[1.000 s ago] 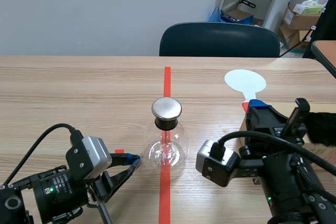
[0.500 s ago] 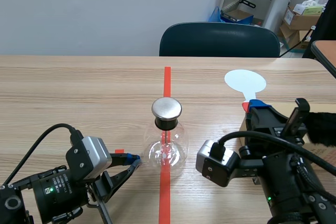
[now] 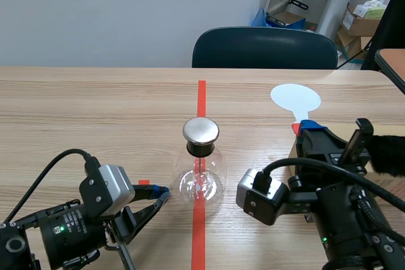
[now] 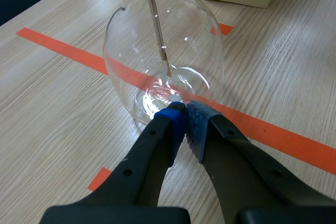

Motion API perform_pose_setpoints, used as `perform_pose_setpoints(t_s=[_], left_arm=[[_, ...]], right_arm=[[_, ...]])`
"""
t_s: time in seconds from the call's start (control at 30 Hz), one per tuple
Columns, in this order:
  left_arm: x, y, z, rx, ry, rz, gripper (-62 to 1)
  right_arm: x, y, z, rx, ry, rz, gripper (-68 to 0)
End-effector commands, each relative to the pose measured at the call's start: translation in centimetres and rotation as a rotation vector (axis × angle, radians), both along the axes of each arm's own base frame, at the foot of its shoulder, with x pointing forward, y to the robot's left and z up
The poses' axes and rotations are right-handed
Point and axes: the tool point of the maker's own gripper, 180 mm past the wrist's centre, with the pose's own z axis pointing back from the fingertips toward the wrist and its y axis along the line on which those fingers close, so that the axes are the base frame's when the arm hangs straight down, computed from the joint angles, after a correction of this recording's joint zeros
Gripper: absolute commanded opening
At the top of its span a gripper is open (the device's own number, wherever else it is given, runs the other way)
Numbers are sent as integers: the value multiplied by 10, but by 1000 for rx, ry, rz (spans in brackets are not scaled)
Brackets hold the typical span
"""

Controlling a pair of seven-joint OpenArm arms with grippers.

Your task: Do the electroscope experiment

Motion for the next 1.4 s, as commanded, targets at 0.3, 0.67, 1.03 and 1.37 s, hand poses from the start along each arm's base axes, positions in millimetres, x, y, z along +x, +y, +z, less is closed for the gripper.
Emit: perform_pose_setpoints(t_s=[0.3,0.67,1.03,1.37], left_arm=[[6,-4,11,-31,-29,1,-566],[2,1,9,-19,-21,-13,-259],[-49,26,49,-189,20,-174,-236],[-111,37,71,-283,90,-285,-236]], right_arm=[[1,-2,9,-5,-31,4,-657],[-11,11,27,3,-124,100,-656],[-50,-9,39,1,-148,181,-656],[-53,-41,24,-19,-104,81,-656]])
